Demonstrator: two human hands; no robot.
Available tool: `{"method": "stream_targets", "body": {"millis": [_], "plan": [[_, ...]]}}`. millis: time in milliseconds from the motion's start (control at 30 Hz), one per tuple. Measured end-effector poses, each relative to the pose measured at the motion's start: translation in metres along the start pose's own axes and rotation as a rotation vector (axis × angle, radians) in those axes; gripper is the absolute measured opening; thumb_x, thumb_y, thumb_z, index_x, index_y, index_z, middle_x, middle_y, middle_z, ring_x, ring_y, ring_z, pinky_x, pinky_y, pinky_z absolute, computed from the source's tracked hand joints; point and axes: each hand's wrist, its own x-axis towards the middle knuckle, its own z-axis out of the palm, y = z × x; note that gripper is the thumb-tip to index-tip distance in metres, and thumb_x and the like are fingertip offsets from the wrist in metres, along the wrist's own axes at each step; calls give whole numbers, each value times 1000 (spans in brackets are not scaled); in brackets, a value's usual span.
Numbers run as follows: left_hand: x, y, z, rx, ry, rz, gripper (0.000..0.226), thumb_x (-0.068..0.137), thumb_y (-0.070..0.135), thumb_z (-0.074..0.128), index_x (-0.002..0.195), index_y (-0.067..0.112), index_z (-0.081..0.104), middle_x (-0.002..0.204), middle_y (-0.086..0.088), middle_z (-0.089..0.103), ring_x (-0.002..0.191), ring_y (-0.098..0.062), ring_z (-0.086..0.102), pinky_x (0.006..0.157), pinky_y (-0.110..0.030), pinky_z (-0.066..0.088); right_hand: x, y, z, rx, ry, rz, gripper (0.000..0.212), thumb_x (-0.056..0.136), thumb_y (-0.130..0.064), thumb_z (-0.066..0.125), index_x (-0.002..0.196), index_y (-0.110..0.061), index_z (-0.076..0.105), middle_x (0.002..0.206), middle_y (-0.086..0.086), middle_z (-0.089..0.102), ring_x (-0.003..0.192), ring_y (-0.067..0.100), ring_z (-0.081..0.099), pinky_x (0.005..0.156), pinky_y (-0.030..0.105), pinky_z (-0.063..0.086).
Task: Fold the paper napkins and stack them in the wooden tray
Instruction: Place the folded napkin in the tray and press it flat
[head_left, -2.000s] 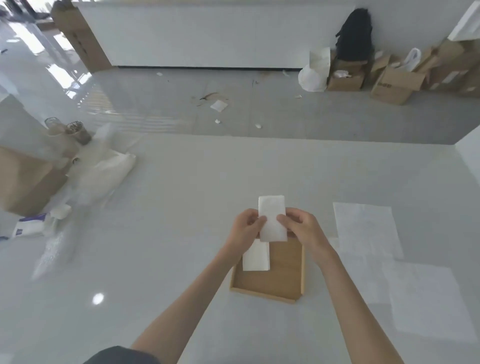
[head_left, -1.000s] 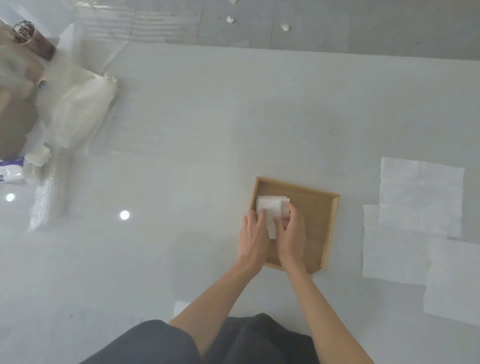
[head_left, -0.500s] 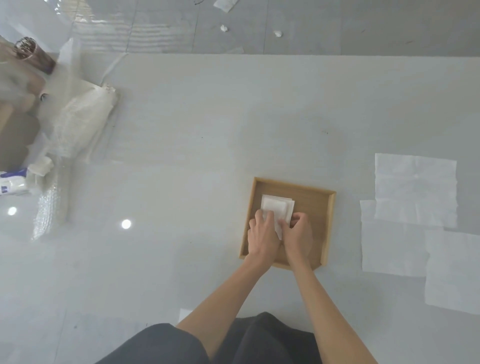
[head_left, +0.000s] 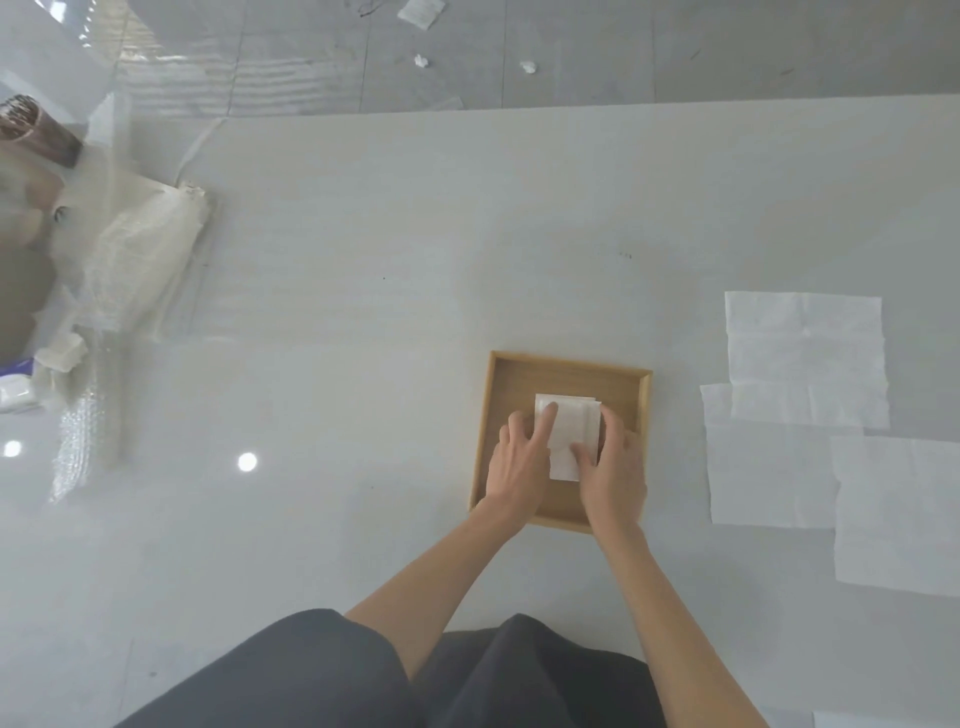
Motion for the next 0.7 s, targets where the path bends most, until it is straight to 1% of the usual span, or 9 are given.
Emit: {"method": "stream_targets", "body": {"millis": [100,167,233,300,433,567,700], "plan": [[4,-10,0,103,11,53,59,99,11,49,152,26,28,141,-11,39,117,-32,45,96,-39,45,-2,4,1,-55,-55,-111,60,94,-15,69,148,-25,47,121,8,54,115,31,55,90,38,48],[5,-17,4,180,60,86,59,100,20,51,154,27,27,142,-10,40,121,-31,44,104,-37,38,0,6,2,-74,-62,-123,59,93,-14,70,147,-24,49,121,9,53,115,32,55,91,33,45],[4,-22,8,206,89,114,60,101,26,51,156,27,27,142,-12,41,125,-32,41,108,-38,34,3,8,3,-64,-68,-126,59,92,-15,71,146,-23,51,119,9,52,114,31,54,91,29,42],[3,-25,12,237,93,131,63,101,32,51,157,26,24,142,-14,40,125,-33,41,108,-38,35,6,13,4,-38,-82,-148,58,92,-15,72,146,-23,52,116,9,50,111,31,54,93,29,42],[4,-21,14,298,98,106,66,102,42,48,158,26,18,138,-12,41,119,-30,43,102,-37,39,19,22,3,4,-130,-183,58,92,-16,72,146,-24,51,114,7,46,109,30,52,98,34,44],[8,-16,10,285,79,63,66,102,43,49,158,25,19,136,-13,42,116,-32,44,101,-38,40,35,25,1,-13,-163,-236,58,93,-16,71,146,-24,51,114,8,45,110,30,51,101,35,43],[8,-14,9,292,71,60,67,101,42,50,158,24,19,133,-13,44,113,-32,45,100,-38,40,40,28,-1,-26,-179,-265,58,94,-17,70,147,-25,50,114,5,43,111,28,49,100,34,43]]}}
